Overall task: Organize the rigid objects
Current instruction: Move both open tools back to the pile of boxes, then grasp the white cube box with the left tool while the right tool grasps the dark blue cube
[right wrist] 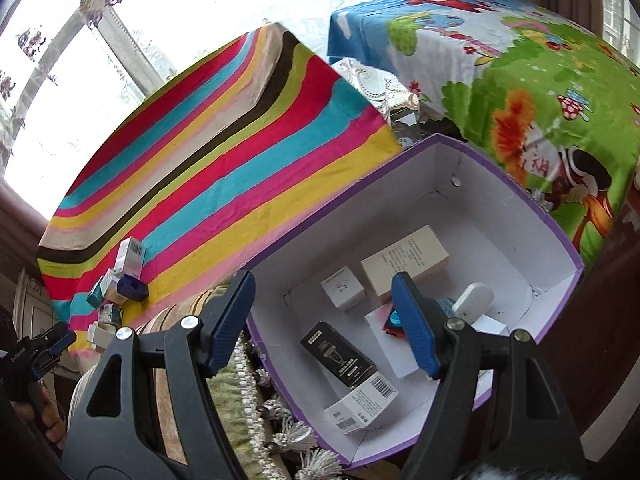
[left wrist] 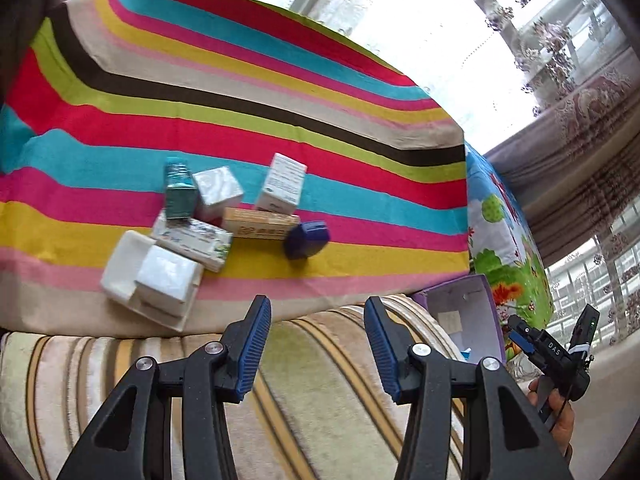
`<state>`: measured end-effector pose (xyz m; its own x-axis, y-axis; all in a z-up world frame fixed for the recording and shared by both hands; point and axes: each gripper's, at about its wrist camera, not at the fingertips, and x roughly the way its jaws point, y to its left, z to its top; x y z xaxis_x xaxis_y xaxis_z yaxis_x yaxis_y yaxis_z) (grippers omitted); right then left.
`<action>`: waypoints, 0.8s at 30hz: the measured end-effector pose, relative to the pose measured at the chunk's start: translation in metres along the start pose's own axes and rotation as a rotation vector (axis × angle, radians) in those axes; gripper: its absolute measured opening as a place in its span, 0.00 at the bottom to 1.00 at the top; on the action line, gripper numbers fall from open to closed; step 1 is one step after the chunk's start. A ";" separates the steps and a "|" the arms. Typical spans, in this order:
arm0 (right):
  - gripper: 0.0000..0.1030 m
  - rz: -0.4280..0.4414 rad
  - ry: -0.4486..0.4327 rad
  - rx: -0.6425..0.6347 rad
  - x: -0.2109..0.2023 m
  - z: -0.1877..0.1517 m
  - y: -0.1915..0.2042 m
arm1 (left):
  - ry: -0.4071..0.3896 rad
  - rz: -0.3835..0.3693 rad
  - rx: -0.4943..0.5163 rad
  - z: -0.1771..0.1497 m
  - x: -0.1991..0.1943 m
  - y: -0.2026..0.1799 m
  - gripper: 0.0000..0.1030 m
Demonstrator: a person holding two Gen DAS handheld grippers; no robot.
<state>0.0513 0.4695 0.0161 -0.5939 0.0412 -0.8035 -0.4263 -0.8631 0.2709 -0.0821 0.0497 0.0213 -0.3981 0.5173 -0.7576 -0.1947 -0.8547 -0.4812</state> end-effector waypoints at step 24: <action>0.77 0.146 0.229 -0.602 0.085 -0.022 0.223 | 0.136 0.368 0.176 0.017 0.039 0.053 0.68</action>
<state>-0.0794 0.2700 -0.0034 -0.4280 -0.1485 -0.8915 0.1428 -0.9851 0.0955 -0.1231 0.0244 -0.0263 -0.3502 0.1679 -0.9215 -0.2166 -0.9717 -0.0947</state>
